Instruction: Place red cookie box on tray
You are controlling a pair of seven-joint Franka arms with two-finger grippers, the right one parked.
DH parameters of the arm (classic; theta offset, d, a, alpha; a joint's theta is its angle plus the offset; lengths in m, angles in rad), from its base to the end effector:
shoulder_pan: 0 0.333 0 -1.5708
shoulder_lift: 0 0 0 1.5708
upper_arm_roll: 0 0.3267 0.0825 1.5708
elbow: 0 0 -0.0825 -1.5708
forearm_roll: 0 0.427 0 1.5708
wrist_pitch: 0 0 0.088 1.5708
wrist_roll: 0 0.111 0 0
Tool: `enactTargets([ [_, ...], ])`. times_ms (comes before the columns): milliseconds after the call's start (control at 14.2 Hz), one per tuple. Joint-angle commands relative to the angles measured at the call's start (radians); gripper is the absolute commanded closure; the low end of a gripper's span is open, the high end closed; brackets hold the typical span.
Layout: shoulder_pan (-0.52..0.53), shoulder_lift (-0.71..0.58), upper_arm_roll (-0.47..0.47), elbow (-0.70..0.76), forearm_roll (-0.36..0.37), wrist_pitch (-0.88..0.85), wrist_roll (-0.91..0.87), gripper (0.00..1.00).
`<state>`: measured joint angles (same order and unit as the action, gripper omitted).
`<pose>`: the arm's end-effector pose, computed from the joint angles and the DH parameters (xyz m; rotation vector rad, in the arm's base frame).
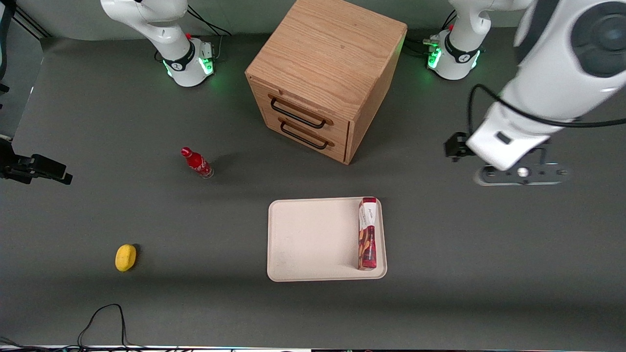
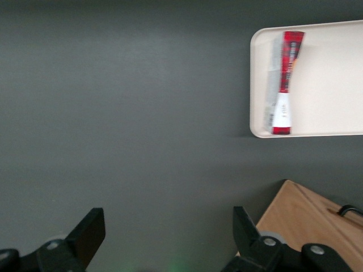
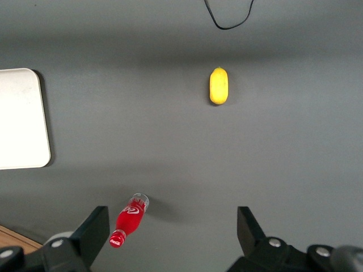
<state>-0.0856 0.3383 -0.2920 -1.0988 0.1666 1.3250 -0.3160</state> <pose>0.6439 -0.1893 0.6396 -3.0423 0.0276 0.1091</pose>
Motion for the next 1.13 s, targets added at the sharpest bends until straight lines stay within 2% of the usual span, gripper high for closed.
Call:
enactTargets([
  [0,0.120,-0.090,-0.001,-0.117,-0.019,0.008,0.173,0.00],
  [141,0.194,-0.113,-0.001,-0.154,-0.022,0.023,0.263,0.00],
  [422,0.288,-0.133,-0.001,-0.223,-0.053,0.057,0.271,0.00],
  [633,0.320,-0.247,0.007,-0.436,-0.084,0.213,0.271,0.00],
  [704,0.328,-0.283,0.010,-0.496,-0.114,0.267,0.271,0.00],
  [1055,0.331,-0.297,0.013,-0.530,-0.124,0.301,0.271,0.00],
])
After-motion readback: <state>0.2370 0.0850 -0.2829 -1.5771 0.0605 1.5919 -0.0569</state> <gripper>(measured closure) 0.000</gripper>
